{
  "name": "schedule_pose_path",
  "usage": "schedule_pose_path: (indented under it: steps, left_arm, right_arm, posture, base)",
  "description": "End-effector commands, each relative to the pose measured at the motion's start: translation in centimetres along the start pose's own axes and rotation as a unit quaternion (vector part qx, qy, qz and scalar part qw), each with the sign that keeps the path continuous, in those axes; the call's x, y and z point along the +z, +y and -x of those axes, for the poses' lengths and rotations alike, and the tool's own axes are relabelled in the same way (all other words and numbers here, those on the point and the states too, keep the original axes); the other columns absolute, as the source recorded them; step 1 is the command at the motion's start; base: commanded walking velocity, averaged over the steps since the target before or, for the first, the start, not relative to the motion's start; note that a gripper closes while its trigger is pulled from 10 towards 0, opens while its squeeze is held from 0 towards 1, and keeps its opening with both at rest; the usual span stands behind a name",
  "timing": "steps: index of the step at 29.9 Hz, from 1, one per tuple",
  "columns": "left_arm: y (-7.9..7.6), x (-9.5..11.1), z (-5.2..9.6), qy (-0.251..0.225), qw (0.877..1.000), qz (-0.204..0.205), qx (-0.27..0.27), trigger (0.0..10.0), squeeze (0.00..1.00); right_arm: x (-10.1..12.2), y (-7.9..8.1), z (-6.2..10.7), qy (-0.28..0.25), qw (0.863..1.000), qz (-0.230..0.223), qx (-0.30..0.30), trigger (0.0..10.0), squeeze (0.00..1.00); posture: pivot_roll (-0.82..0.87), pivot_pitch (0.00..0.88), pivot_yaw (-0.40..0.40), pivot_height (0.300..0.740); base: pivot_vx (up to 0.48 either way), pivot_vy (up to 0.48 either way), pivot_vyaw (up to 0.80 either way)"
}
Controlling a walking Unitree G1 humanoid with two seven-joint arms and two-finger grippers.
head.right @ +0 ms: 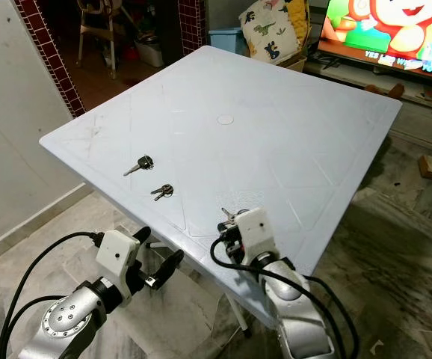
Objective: Hang keys on a hook
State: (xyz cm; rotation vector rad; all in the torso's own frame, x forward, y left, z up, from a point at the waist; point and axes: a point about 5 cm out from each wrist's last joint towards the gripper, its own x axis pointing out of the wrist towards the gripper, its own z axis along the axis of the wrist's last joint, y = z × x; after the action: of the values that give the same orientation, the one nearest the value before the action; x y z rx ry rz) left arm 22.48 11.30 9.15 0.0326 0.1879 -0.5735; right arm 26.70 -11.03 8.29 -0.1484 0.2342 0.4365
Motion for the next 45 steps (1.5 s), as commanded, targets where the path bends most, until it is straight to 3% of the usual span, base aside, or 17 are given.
schedule_pose_path:
  steps: [1, 2, 3, 4, 5, 6, 8, 9, 11, 12, 28, 38, 42, 45]
  left_arm:
    - [0.0, -0.2, 0.0, 0.003, 1.0, -0.005, 0.0, 10.0, 0.0]
    - [0.0, -0.2, 0.0, 0.003, 1.0, -0.005, 0.0, 10.0, 0.0]
    - [0.0, -0.2, 0.0, 0.003, 1.0, -0.005, 0.0, 10.0, 0.0]
    - [0.1, -0.2, 0.1, 0.003, 1.0, -0.005, 0.0, 10.0, 0.0]
    - [0.0, -0.2, 0.1, 0.003, 1.0, -0.005, 0.0, 10.0, 0.0]
    - [0.1, -0.2, 0.1, 0.003, 1.0, -0.005, 0.001, 10.0, 0.0]
    - [0.1, -0.2, 0.1, 0.003, 1.0, -0.006, 0.001, 10.0, 0.0]
    - [0.0, -0.2, 0.1, 0.003, 1.0, -0.006, 0.001, 10.0, 0.0]
    - [0.0, -0.2, 0.1, 0.004, 1.0, -0.006, 0.0, 10.0, 0.0]
    - [0.0, -0.2, 0.1, 0.004, 1.0, -0.006, 0.0, 10.0, 0.0]
    - [0.1, -0.2, -0.2, -0.001, 1.0, -0.014, 0.006, 10.0, 0.0]
    - [2.0, 0.7, -0.3, -0.028, 0.995, -0.027, 0.088, 10.0, 0.0]
    - [2.9, 1.0, -0.4, -0.036, 0.991, -0.036, 0.122, 10.0, 0.0]
    - [3.2, 1.0, -0.4, -0.04, 0.99, -0.034, 0.133, 10.0, 0.0]
  right_arm:
    - [-0.4, 0.6, -0.5, 0.009, 1.0, 0.005, 0.012, 4.1, 0.0]
    - [-0.4, 0.6, -0.5, 0.009, 1.0, 0.006, 0.012, 4.1, 0.0]
    - [-0.4, 0.6, -0.6, 0.009, 1.0, 0.007, 0.011, 0.1, 0.0]
    - [-0.4, 0.6, -0.7, 0.009, 1.0, 0.013, 0.008, 4.7, 0.0]
    - [-0.3, 0.7, -0.7, 0.007, 1.0, 0.011, 0.009, 3.6, 0.0]
    - [-0.1, 0.7, -0.8, 0.002, 1.0, 0.009, 0.011, 0.9, 0.0]
    - [-0.1, 0.7, -0.8, -0.001, 1.0, 0.009, 0.011, 0.9, 0.0]
    - [-0.1, 0.8, -0.8, -0.002, 1.0, 0.009, 0.012, 0.0, 0.0]
    - [-0.2, 0.8, -0.9, -0.001, 1.0, 0.009, 0.013, 0.7, 0.0]
    - [-0.2, 0.8, -0.8, -0.001, 1.0, 0.009, 0.015, 0.0, 0.0]
    - [-0.3, -0.2, -0.6, -0.004, 1.0, 0.021, 0.009, 0.0, 0.0]
    - [-0.3, -1.2, -0.5, -0.004, 0.995, 0.099, 0.007, 0.0, 0.0]
    - [0.3, -1.8, -0.8, -0.019, 0.995, 0.102, -0.008, 0.0, 0.0]
    - [1.8, -2.4, -0.9, -0.061, 0.992, 0.102, -0.031, 0.0, 0.0]
  posture:
    - [0.01, 0.078, 0.06, 0.74]
    - [0.01, 0.078, 0.06, 0.74]
    - [0.01, 0.077, 0.059, 0.74]
    - [0.01, 0.077, 0.059, 0.74]
    - [0.01, 0.077, 0.059, 0.74]
    - [0.01, 0.076, 0.06, 0.74]
    - [0.01, 0.076, 0.06, 0.74]
    - [0.01, 0.076, 0.06, 0.74]
    - [0.01, 0.075, 0.06, 0.74]
    - [0.01, 0.075, 0.06, 0.74]
    - [0.0, 0.066, 0.058, 0.74]
    - [0.0, 0.063, 0.065, 0.74]
    - [0.0, 0.062, 0.067, 0.74]
    - [0.0, 0.062, 0.067, 0.74]
  base:
    - [0.0, 0.0, 0.0]
    - [0.0, 0.0, 0.0]
    - [0.0, 0.0, 0.0]
    - [0.0, 0.0, 0.0]
    - [0.0, 0.0, 0.0]
    - [0.0, 0.0, 0.0]
    - [0.0, 0.0, 0.0]
    - [0.0, 0.0, 0.0]
    - [0.0, 0.0, 0.0]
    - [0.0, 0.0, 0.0]
    - [0.0, 0.0, 0.0]
    - [0.0, 0.0, 0.0]
    - [0.0, 0.0, 0.0]
    - [0.0, 0.0, 0.0]
